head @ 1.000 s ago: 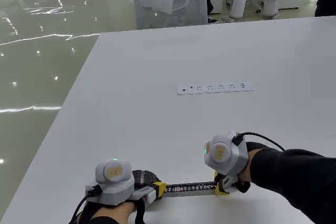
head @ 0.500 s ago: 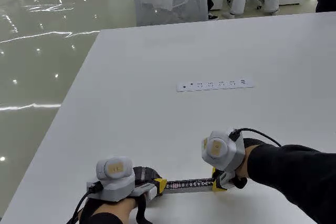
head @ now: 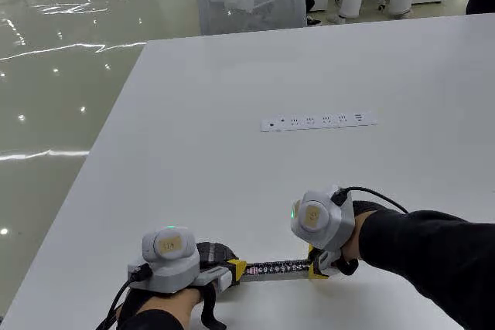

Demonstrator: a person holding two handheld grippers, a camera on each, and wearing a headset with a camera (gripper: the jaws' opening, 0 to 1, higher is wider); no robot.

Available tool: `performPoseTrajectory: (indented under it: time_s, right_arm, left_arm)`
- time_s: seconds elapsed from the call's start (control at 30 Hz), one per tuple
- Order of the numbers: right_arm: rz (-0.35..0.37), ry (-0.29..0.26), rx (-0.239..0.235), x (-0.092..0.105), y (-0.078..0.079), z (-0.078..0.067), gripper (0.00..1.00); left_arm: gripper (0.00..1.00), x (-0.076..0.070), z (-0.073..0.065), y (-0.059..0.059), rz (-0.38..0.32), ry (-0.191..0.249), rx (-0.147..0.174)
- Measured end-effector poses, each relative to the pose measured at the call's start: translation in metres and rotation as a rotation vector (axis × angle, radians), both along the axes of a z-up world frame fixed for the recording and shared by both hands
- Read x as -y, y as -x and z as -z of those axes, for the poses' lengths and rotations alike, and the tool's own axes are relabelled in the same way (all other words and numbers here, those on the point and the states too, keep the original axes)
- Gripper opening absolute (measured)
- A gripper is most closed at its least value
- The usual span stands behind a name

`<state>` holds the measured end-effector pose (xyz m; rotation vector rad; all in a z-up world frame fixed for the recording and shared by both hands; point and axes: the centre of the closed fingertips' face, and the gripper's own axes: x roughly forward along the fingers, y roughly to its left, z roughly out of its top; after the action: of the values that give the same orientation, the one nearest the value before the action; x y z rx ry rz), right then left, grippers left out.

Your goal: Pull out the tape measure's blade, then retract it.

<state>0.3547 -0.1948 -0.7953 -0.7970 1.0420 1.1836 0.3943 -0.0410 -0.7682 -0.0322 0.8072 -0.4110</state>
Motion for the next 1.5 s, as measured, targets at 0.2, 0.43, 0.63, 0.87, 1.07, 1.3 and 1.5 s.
performPoseTrajectory:
  time_s: [0.2, 0.43, 0.63, 0.87, 1.07, 1.3, 1.5]
  right_arm:
    - [0.01, -0.004, 0.0, -0.003, 0.0, 0.0, 0.09]
    - [-0.009, 0.001, 0.013, -0.006, 0.001, 0.0, 0.09]
    - [-0.012, -0.006, 0.012, -0.009, 0.0, 0.001, 0.09]
    - [0.0, -0.015, 0.011, -0.014, -0.001, 0.001, 0.09]
    - [-0.011, -0.012, 0.021, -0.018, -0.001, 0.001, 0.09]
    - [-0.015, -0.014, 0.021, -0.022, -0.002, 0.001, 0.08]
    - [-0.006, -0.019, 0.024, -0.026, -0.002, 0.001, 0.08]
  left_arm:
    - [0.6, 0.001, 0.0, 0.0, 0.0, -0.001, -0.001]
    - [0.6, 0.001, 0.0, 0.0, 0.001, 0.0, 0.0]
    - [0.6, 0.0, 0.001, 0.0, 0.001, 0.003, 0.0]
    - [0.6, 0.001, 0.001, 0.0, 0.001, 0.007, -0.001]
    - [0.6, 0.001, 0.002, -0.001, 0.0, 0.01, -0.001]
    - [0.6, 0.001, 0.002, -0.001, 0.0, 0.013, -0.002]
    - [0.61, 0.001, 0.003, -0.001, 0.002, 0.016, -0.005]
